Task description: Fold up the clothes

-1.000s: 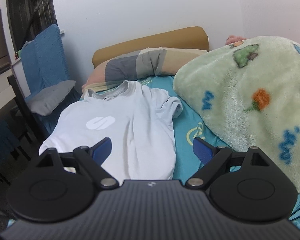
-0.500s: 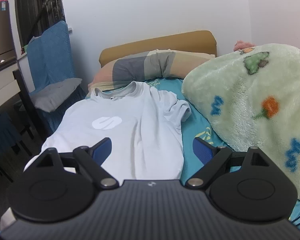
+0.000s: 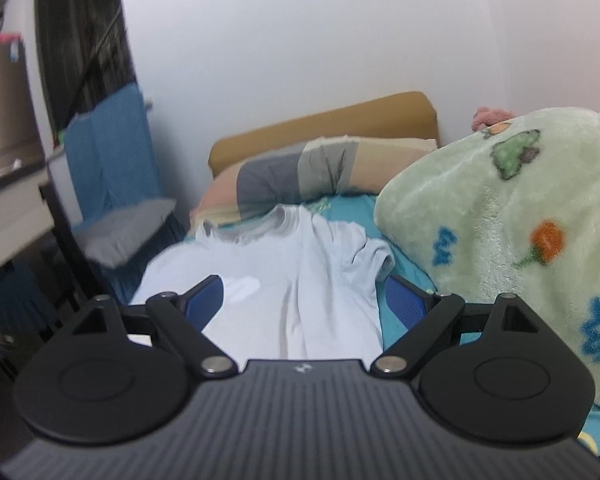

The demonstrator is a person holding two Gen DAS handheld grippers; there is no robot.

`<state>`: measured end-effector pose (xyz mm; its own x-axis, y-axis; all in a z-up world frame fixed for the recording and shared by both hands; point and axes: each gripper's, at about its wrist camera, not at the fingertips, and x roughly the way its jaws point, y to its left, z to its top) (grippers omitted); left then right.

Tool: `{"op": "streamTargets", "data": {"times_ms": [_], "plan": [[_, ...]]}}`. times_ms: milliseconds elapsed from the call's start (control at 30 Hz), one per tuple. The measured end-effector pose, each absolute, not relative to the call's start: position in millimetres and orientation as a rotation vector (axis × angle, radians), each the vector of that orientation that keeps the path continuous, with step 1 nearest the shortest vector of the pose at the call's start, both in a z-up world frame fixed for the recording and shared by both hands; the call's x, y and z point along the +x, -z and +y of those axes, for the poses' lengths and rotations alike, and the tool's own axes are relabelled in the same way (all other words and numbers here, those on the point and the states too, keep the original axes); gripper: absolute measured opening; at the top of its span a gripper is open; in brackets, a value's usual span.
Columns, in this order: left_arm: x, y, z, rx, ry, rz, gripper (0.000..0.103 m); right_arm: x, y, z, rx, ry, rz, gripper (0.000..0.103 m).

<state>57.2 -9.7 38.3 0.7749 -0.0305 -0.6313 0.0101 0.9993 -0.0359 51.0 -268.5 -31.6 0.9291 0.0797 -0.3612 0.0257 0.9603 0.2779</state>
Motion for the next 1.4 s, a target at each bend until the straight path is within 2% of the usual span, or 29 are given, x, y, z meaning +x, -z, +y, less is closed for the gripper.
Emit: {"op": "streamTargets", "data": {"times_ms": [167, 333, 500, 800, 967, 1100, 1400], "plan": [[66.1, 0.8, -22.5, -0.092, 0.060, 0.608, 0.088, 53.9, 35.1, -280.8, 0.367, -0.042, 0.350, 0.089], [64.9, 34.2, -7.4, -0.088, 0.073, 0.619, 0.088, 58.2, 40.2, -293.9, 0.464, -0.056, 0.329, 0.089], [52.1, 32.6, -4.6, -0.029, 0.076, 0.579, 0.088, 66.7, 47.3, -305.2, 0.607, -0.028, 0.326, 0.089], [41.2, 13.5, 6.1, -0.109, 0.050, 0.592, 0.089, 86.2, 40.5, -301.5, 0.717, 0.012, 0.378, 0.090], [35.0, 12.0, 16.3, -0.163, 0.053, 0.594, 0.089, 119.0, 47.8, -312.1, 0.911, -0.005, 0.426, 0.090], [38.4, 19.4, 23.1, -0.168, 0.041, 0.600, 0.089, 139.1, 62.1, -322.2, 1.032, 0.020, 0.437, 0.091], [75.4, 34.7, 28.9, -0.249, 0.032, 0.582, 0.090, 203.8, 134.7, -353.0, 1.031, 0.052, 0.492, 0.091]]}}
